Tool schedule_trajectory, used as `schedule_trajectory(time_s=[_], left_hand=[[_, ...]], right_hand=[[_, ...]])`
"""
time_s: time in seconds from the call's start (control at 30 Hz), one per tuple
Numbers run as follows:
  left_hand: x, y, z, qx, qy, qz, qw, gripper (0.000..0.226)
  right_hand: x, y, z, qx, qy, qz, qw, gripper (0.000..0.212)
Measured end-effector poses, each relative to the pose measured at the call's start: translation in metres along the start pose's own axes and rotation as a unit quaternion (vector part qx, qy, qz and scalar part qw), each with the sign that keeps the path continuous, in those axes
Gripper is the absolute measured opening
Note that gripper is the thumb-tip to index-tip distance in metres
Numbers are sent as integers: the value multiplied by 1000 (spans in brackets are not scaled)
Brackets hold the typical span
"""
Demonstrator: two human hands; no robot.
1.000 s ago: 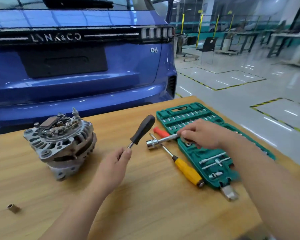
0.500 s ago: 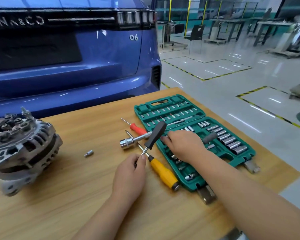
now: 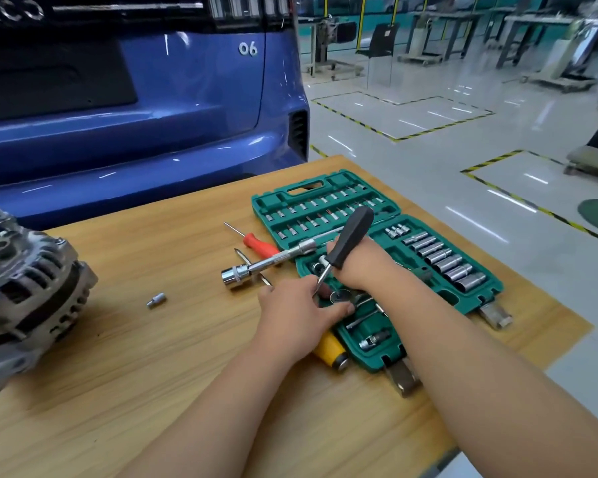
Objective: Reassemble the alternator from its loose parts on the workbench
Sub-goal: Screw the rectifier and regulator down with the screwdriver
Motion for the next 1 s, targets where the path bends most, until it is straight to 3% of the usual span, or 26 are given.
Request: schedule_trajectory(time_s=[0.13,0.27,0.33,0.47,0.57,0.63,0.73,0.83,0.9,0.97,1.0], left_hand=[[4,2,0,41,2,29,999,50],[6,5,2,73,8,20,997,52],[6,5,3,76,30,1,997,50],[6,1,2,9,61,-41,997,30],[8,-7,-2,-3,64,-60,996,31],[9,-11,-3,-1,55,-71,996,36],[9,-12,-3,7,32,-80,996,39],[7,-8,-3,10,25,-70,997,31],[3,-1,-7,-23,33,-39,998,16],[-2,9,-12,-57,19,-2,998,9],[-5,16,-14,-59,3,12,998,13]], right_hand=[[-21,9,-4,-2,-4,-79,997,18],[-42,41,-3,-12,29,-23,999,16],[-47,44,1,-48,54,-11,997,27],[-35,41,-6,-17,100,-19,995,36],[-19,34,-10,-39,51,-62,996,29],[-11,35,-3,-57,49,-45,996,17],[-11,41,12,71,76,-8,995,9],[-32,54,8,343,154,-2,927,27],[-53,46,5,472,105,-58,874,35],[-68,21,2,596,24,-169,785,40],[-71,10,1,657,20,-209,724,38]])
Point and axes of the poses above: each hand's wrist, its own x-axis towards the middle knuckle, its own z-axis out of the palm, y = z × x, the point moved 4 cm from there along x, towards the middle knuckle, and after that the axes turned 3 degrees about -y, right-handed, at the moved point
